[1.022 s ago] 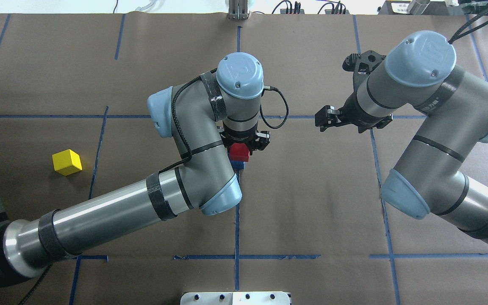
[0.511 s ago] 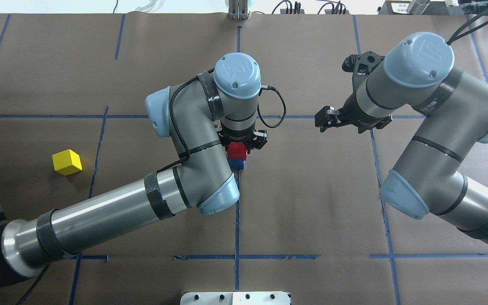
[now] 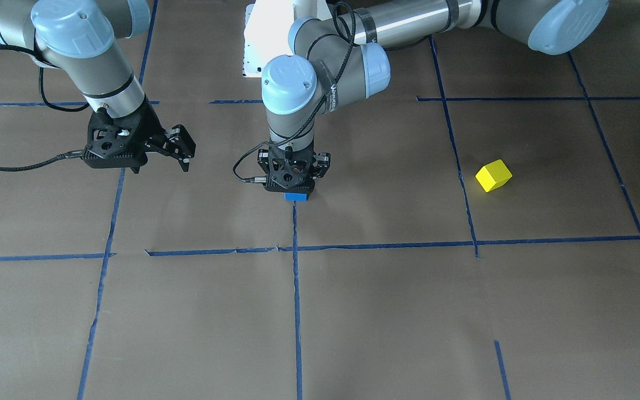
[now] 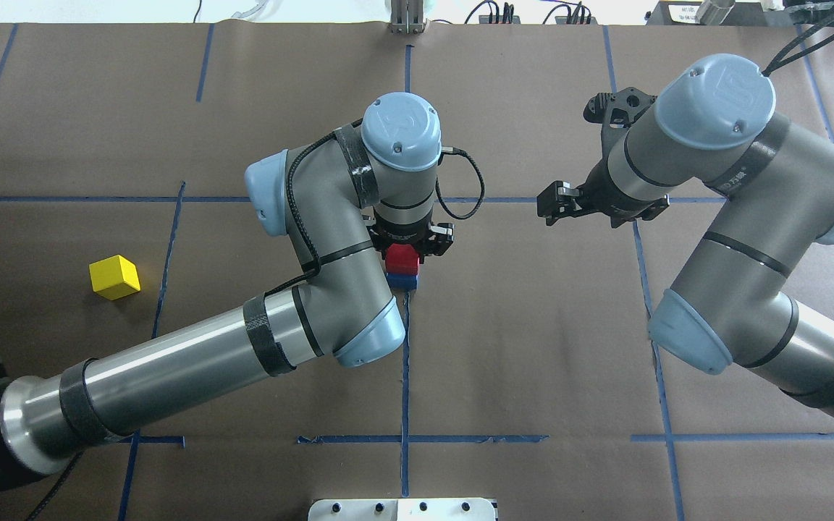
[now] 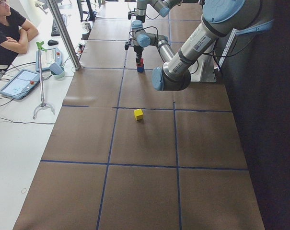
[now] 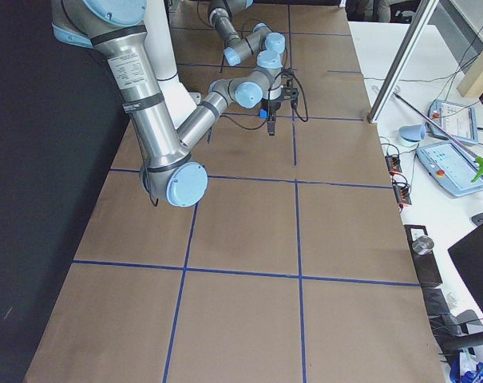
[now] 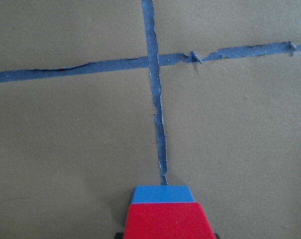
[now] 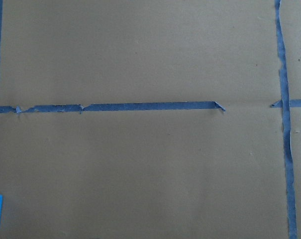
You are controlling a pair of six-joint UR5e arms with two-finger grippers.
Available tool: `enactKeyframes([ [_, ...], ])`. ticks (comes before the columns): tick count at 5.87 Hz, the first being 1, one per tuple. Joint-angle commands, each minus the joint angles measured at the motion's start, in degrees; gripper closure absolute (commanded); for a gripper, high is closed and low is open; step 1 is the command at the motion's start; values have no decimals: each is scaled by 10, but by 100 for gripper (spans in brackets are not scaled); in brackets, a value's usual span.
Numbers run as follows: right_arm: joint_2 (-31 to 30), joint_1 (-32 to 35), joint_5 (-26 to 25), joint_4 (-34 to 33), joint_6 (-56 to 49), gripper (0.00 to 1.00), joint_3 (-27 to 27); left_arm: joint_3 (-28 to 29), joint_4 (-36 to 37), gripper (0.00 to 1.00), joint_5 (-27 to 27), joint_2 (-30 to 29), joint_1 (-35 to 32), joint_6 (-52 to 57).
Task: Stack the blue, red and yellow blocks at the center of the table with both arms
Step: 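Lower the red cube onto the blue cube with the left gripper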
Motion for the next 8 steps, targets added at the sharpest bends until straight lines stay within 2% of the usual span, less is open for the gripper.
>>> enactKeyframes([
  [1, 0, -1, 0, 0, 0, 0, 0, -1, 0, 96, 0, 1, 1, -1],
  [8, 0, -1, 0, 0, 0, 0, 1, -3, 0, 94, -1, 1, 2, 5],
])
